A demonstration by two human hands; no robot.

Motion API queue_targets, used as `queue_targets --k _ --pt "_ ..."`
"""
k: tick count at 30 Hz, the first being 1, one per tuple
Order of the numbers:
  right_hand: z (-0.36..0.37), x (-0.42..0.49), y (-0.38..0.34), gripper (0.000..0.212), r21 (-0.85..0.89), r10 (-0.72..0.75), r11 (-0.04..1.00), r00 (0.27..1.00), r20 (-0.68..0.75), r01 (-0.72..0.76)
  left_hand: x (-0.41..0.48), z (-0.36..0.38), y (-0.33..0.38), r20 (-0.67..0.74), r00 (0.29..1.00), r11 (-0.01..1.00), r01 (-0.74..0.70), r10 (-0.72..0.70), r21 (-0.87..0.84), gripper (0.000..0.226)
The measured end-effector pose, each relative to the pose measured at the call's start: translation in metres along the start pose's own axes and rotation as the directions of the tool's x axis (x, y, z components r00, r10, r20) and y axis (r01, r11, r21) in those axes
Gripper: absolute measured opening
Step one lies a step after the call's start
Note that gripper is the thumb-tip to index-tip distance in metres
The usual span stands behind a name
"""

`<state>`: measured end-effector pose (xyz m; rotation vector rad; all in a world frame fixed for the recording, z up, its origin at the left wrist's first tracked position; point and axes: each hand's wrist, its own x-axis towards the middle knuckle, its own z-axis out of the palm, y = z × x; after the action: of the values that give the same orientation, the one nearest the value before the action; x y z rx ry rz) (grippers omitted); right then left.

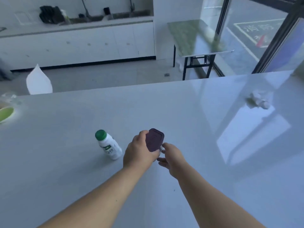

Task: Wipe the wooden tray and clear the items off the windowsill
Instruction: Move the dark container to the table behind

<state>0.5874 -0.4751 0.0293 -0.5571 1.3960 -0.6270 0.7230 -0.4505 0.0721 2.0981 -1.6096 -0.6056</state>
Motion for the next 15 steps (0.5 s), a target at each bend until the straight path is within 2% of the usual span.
queue_targets --k 9,13,15 --pt "0.048 0.028 0.023 0.020 -0.063 0.062 0.996 0.998 0.031 -0.060 0.008 -0.004 -0.055 0.013 0.995 0.996 0.094 -0.094 -0.002 0.079" --pt "0.044 0.028 0.029 0.026 -0.044 0.050 0.998 0.998 0.047 -0.048 0.007 0.004 -0.057 0.043 0.994 0.995 0.095 -0.096 0.029 0.081" --pt "0.039 0.025 0.030 0.037 -0.031 0.027 0.999 0.998 0.057 -0.026 0.006 0.007 -0.052 0.057 0.995 0.994 0.080 -0.085 0.076 0.082"
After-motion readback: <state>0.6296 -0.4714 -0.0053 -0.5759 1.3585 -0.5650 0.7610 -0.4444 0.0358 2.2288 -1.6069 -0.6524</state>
